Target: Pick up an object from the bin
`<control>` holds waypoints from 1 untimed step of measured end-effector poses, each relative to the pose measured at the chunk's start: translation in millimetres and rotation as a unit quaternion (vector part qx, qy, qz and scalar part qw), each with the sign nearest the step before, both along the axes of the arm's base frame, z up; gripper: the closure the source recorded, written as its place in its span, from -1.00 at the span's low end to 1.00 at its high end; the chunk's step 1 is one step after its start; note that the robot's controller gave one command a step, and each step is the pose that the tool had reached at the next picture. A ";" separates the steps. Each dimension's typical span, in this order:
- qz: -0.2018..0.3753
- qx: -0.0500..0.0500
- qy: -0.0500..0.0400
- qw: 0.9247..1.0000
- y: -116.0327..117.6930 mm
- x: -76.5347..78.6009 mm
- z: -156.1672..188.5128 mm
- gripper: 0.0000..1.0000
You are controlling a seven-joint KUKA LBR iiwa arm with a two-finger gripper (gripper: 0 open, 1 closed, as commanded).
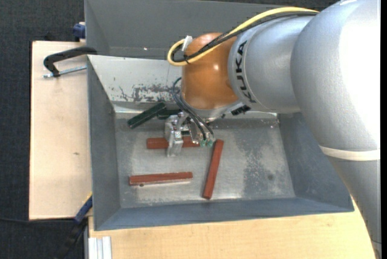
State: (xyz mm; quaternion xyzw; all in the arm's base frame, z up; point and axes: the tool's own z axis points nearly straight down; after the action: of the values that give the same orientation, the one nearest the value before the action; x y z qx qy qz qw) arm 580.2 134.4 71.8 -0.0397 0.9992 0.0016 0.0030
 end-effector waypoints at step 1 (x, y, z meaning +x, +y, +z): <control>0.000 0.000 0.000 1.000 0.0 0.0 0.0 1.00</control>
Offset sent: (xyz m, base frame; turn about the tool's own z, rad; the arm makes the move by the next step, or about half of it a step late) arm 0.0161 -0.0054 0.1652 -0.0340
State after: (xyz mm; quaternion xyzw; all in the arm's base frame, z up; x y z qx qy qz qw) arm 580.2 134.4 71.8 -0.0397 0.9992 0.0016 0.0030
